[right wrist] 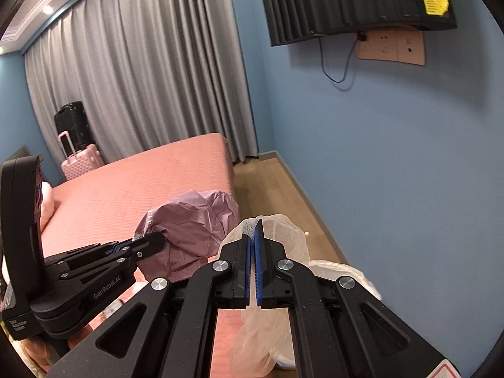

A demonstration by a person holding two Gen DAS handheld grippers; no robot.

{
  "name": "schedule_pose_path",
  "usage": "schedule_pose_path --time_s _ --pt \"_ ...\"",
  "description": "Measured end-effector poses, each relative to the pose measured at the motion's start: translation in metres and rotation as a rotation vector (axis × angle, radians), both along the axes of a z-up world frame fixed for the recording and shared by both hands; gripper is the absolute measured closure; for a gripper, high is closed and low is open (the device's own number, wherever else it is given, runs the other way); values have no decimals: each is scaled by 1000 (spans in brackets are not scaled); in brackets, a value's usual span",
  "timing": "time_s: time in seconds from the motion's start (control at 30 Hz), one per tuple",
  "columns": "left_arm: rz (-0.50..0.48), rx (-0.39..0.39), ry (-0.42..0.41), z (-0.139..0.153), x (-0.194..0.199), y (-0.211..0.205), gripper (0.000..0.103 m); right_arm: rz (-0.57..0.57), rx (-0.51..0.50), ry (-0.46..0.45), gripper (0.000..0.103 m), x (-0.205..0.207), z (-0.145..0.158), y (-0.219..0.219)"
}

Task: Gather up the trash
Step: 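Carry both items over the white bin and open both tools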

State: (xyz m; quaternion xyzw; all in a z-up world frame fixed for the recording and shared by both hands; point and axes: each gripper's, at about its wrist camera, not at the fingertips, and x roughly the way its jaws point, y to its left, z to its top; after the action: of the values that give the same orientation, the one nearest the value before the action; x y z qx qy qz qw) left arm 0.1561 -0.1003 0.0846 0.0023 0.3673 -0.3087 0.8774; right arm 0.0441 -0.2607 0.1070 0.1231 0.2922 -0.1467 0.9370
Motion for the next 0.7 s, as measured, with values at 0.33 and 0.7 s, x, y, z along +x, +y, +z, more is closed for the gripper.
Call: schedule_pose_path --time_s 0.33,0.7 --pt "-74 1 75 -21 1 -59 98 -66 21 76 99 -6 -33 -50" --pt "-66 24 110 -39 3 -86 62 -89 55 154 76 2 -67 -68"
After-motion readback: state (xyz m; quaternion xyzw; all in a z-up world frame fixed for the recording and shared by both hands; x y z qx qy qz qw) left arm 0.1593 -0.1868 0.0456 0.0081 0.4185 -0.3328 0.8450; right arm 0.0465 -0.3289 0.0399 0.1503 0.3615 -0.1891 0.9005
